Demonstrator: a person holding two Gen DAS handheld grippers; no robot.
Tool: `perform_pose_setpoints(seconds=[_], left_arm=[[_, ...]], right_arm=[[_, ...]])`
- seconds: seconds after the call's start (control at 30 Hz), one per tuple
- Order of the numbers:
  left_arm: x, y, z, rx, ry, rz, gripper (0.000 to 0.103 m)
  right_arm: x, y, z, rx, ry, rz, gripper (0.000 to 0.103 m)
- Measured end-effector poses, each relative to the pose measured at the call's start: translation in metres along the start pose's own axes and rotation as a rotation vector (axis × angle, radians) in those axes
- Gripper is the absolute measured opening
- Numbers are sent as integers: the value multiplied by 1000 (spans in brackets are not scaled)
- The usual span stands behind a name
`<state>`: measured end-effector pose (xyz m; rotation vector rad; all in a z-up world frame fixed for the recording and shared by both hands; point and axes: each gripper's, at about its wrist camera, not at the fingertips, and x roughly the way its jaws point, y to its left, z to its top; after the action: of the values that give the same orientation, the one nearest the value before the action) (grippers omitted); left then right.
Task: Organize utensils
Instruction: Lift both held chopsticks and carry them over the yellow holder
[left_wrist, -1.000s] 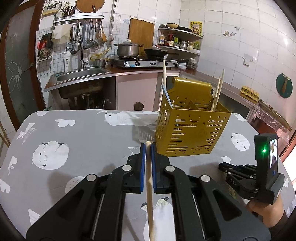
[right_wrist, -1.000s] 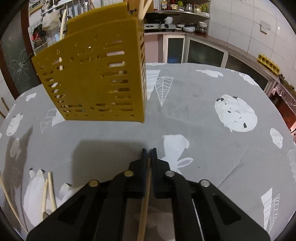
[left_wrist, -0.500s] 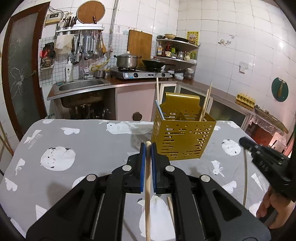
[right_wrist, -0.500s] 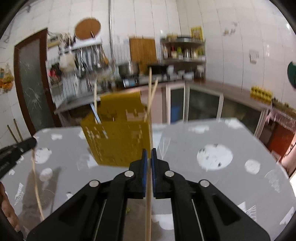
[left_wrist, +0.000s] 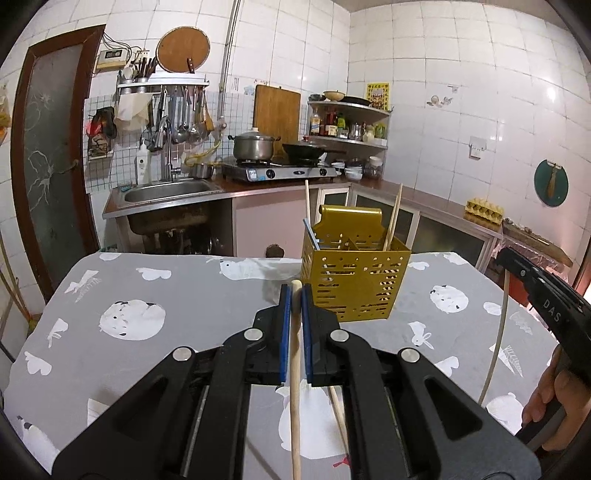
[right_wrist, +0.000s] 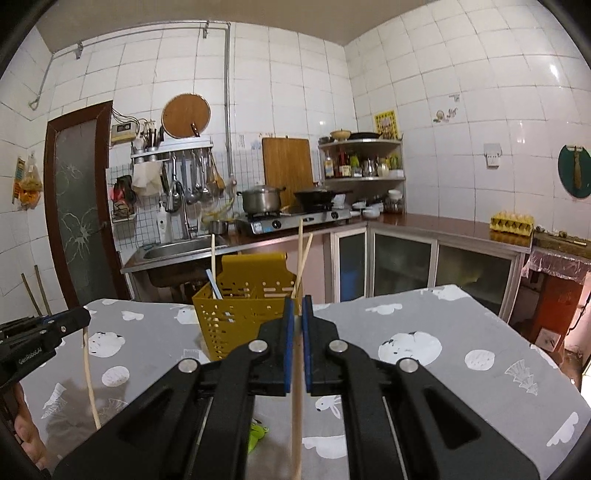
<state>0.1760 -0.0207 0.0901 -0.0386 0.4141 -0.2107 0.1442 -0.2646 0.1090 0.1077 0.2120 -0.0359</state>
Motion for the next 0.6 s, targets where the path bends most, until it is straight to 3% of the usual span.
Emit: perform_pose_setpoints(seconds=[0.6], left_arm=[[-12,0,21,1,-56,-9,5]], right_arm=[[-4,-1,18,0,-39,-12,4]])
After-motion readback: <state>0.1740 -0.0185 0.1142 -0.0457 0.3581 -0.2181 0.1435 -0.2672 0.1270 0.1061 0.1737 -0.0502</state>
